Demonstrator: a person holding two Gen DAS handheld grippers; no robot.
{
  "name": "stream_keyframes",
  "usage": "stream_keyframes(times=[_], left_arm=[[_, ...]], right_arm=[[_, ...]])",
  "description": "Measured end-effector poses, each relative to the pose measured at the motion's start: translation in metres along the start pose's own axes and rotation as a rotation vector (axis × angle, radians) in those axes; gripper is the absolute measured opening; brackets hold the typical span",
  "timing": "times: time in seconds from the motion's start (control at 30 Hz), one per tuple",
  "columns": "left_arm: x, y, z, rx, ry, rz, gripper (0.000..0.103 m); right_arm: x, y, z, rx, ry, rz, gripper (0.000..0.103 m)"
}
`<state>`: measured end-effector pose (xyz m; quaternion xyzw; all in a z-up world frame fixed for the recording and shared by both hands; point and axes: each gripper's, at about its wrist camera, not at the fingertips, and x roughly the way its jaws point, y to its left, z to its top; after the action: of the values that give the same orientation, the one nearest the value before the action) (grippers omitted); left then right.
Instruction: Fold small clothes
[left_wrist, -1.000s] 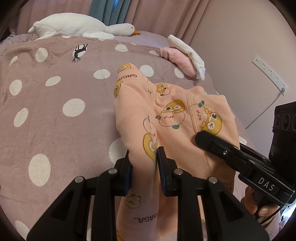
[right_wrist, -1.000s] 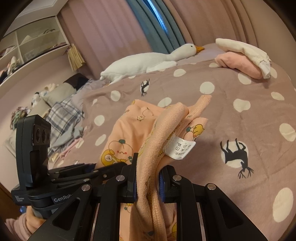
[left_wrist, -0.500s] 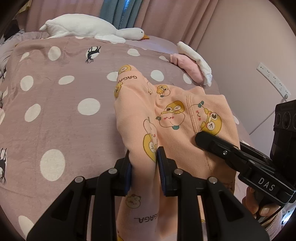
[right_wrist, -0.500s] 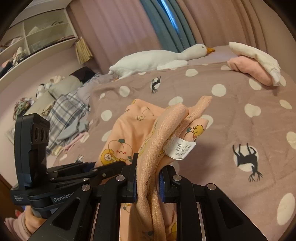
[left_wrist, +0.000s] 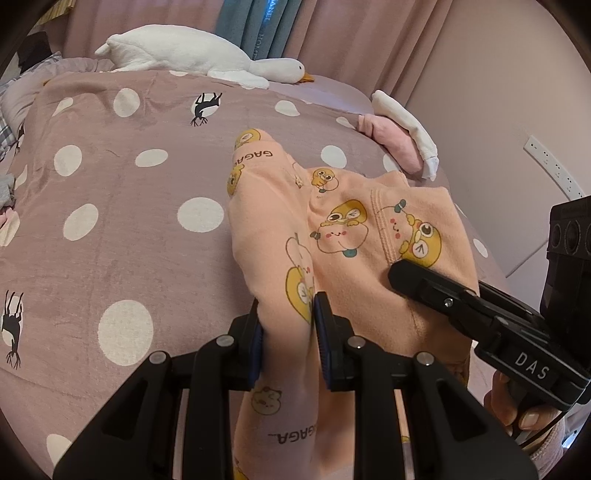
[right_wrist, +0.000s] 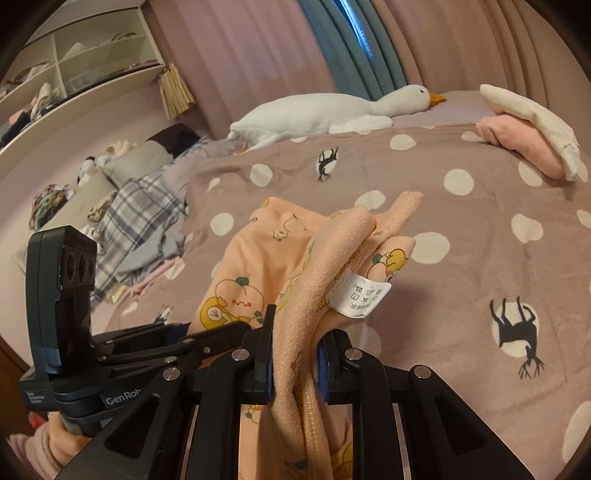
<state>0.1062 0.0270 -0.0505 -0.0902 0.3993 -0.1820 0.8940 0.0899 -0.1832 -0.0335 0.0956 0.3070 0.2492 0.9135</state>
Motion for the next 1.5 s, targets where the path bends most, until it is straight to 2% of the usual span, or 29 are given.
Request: stream_keyframes(times=[0.97,1.5], left_arm=[[0.015,0.019,0.007,-0.017,0.008,0.021,0.023],[0.031,0.025,0.009,-0.024,0.039,0.031,0.023]], right_arm=[[0.018,0.008,0.0,-0.002,0.024,-0.001,0.02],[0.033,0.003,-0.001,0.025,0.048,-0.005,0.02]])
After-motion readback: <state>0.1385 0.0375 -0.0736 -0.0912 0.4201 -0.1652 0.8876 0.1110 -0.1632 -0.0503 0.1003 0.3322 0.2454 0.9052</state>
